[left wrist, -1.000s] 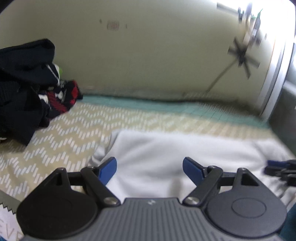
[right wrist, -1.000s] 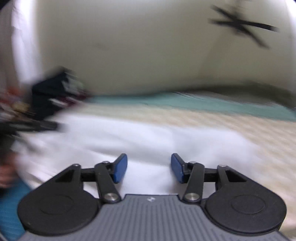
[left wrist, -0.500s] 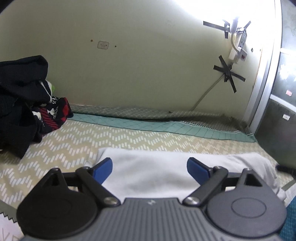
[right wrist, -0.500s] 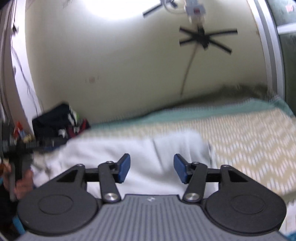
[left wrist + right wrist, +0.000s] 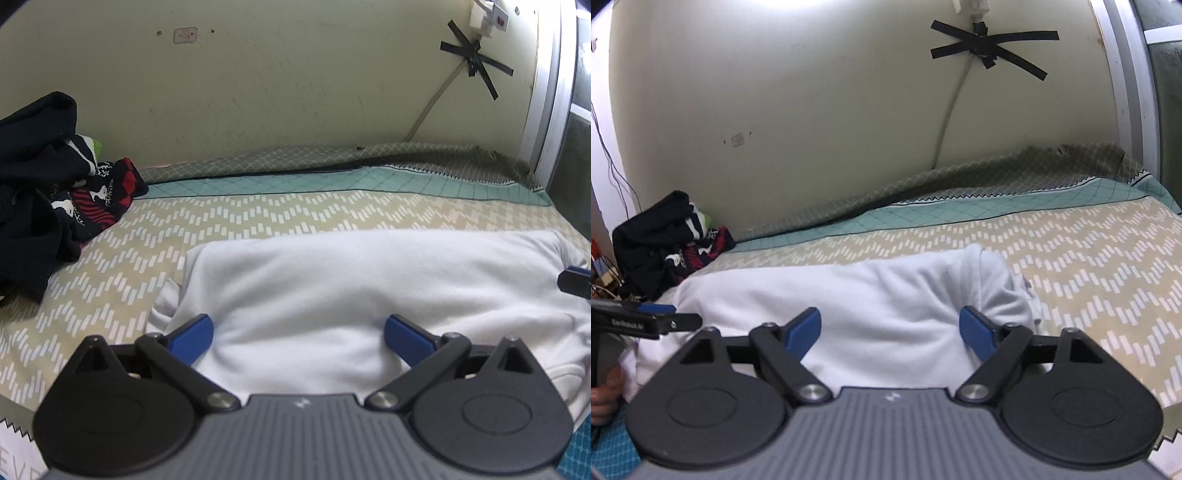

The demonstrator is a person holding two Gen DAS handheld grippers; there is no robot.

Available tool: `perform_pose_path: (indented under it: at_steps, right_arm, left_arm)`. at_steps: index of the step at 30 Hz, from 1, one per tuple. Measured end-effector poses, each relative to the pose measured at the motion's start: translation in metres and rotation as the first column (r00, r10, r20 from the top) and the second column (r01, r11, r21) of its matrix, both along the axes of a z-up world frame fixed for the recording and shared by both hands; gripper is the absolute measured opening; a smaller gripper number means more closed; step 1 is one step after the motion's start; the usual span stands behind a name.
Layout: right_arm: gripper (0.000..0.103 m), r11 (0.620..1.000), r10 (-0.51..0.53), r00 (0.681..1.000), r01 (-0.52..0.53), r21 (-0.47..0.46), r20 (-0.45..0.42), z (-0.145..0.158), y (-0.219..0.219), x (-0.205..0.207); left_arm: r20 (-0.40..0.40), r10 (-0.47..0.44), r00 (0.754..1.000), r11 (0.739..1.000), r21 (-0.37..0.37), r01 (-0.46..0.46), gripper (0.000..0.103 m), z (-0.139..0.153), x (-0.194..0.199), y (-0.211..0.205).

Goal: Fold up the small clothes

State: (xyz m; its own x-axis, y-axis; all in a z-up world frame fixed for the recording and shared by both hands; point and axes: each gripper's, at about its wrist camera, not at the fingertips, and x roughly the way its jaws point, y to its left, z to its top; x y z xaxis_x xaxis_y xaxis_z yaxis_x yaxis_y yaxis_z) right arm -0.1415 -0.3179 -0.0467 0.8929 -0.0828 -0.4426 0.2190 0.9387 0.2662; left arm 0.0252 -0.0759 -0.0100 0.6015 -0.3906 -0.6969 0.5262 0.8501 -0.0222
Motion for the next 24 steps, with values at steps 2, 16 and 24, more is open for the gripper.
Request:
perform_pose_path:
  at_steps: [2, 16, 24]
  right_arm:
    - [0.08, 1.0, 0.007, 1.0, -0.007, -0.001, 0.0, 0.0006, 0.0007, 0.0002]
    - [0.082, 1.0, 0.017, 1.0, -0.017, 0.019, 0.009, 0.0, -0.0007, -0.0018]
    - [0.082, 1.0, 0.018, 1.0, -0.018, 0.02, 0.01, 0.0001, -0.001, -0.0019]
  left_arm:
    - [-0.005, 0.0, 1.0, 1.0, 0.004, 0.0, 0.103, -0.0008, 0.0003, -0.0007]
    - [-0.002, -0.007, 1.0, 1.0, 0.021, 0.007, 0.103, -0.0019, 0.0, -0.0004]
    - [0.006, -0.009, 1.0, 0.999, 0.035, 0.009, 0.103, -0.0022, -0.0015, -0.0018]
